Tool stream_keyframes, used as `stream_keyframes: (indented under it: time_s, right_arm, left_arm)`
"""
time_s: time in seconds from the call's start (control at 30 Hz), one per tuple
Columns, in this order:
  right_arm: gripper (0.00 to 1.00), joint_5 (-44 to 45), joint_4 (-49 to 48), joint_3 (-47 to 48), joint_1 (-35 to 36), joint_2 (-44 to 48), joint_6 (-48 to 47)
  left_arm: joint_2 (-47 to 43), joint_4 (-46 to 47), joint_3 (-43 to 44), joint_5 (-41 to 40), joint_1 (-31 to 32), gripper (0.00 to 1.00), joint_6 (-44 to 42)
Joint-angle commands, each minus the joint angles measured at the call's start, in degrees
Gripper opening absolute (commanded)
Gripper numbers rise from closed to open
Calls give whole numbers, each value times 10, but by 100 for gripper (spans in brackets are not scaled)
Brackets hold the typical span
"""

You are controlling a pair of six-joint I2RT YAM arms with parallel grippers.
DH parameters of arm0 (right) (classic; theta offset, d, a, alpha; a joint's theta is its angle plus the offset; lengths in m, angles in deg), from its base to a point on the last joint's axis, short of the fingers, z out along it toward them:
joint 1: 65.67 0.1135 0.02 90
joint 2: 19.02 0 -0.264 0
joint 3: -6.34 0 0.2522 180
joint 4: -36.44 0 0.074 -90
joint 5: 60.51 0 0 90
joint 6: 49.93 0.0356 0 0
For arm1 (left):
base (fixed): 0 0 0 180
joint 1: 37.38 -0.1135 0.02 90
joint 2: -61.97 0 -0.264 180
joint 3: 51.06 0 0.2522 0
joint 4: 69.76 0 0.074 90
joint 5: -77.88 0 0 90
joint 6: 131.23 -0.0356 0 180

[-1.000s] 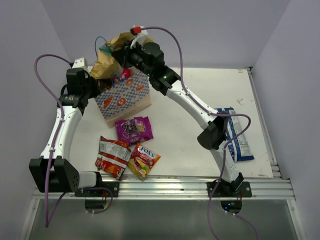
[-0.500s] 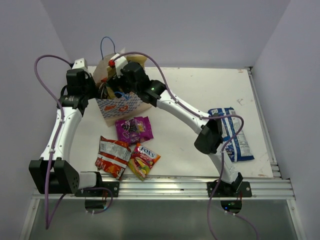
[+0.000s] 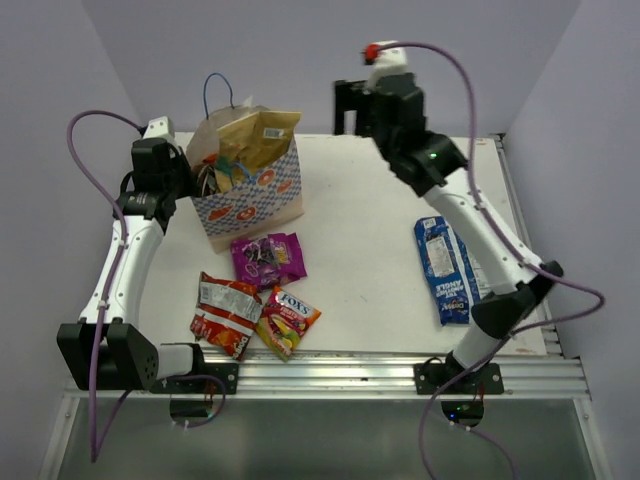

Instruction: Place the snacks into the paper bag

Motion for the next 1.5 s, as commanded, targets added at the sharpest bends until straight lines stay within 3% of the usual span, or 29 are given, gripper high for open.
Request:
stream_keyframes:
  time_s: [0.0, 0.1, 0.3, 0.6, 1.07, 1.13, 1.17, 1.2, 1.27, 1.47]
  right_arm:
    - [99, 84, 138, -154, -111, 59, 153]
    - [99, 78, 200, -312, -135, 76, 209]
    - [99, 64, 230, -449, -182, 58, 293]
    - [99, 111, 256, -486, -231, 44, 330]
    - [99, 11, 213, -551, -288, -43, 336]
    - [91, -12, 202, -563, -292, -57, 335]
    - [82, -18, 197, -568, -292, -57, 333]
    - [49, -24, 192, -572, -292, -51, 330]
    - [1, -19, 192, -569, -292, -41, 328]
    - [0, -6, 246, -446, -278, -2, 265]
  left_arm:
    - [-28, 44, -1, 14, 4, 0, -3]
    - [-26, 43, -2, 15, 4, 0, -4]
    - [-23, 42, -11, 18, 21, 0, -3]
    - [-25, 42, -17, 16, 26, 0, -6]
    - [-36, 37, -16, -4, 26, 0, -12]
    - [-36, 38, -15, -4, 26, 0, -12]
    - [-36, 37, -14, -4, 26, 0, -13]
    - [-36, 38, -14, -5, 26, 0, -14]
    - [-36, 38, -14, -6, 26, 0, -14]
    - [-32, 43, -16, 1, 26, 0, -13]
